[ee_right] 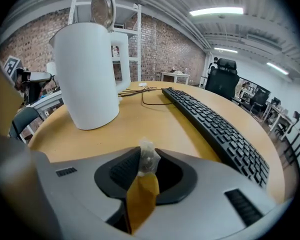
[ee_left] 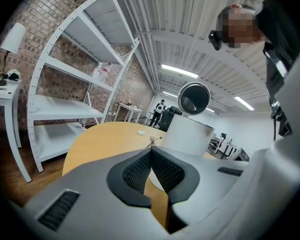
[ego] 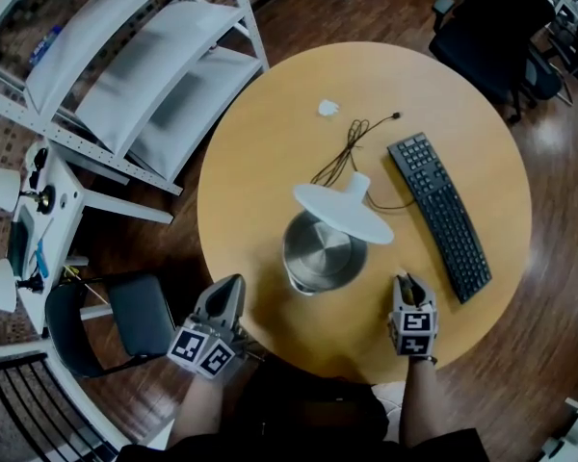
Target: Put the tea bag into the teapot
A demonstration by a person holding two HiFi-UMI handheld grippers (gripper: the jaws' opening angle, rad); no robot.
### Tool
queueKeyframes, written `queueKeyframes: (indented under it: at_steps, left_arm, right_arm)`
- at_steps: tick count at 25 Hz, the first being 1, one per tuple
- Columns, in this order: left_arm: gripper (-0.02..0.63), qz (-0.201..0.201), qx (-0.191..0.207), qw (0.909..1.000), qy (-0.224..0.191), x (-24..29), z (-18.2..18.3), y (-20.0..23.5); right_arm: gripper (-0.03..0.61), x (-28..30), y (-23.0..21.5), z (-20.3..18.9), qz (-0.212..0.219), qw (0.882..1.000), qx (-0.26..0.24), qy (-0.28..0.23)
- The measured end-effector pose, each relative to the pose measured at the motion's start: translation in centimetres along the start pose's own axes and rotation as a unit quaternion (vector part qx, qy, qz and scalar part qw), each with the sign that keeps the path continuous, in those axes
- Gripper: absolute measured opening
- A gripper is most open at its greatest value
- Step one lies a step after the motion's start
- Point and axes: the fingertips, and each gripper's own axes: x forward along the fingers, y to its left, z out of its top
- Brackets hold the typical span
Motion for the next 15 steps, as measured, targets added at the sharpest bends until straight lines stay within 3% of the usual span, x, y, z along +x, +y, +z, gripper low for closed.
queueKeyframes:
  at_steps: [8, 15]
  left_arm:
    - [-0.006, -0.024, 0.018, 0.9990, -0.032, 0.5, 2.9, -1.5]
    - [-0.006, -0.063, 0.055, 0.9914, -0.100, 1.1, 9.1, -4.6]
  right_arm:
    - [0.077, -5.3, -3.4, 4.1, -0.036, 0.995, 0.028, -0.083]
    - [0.077, -13.6, -5.9, 10.6, -0.073, 0.977, 0.031, -0.198]
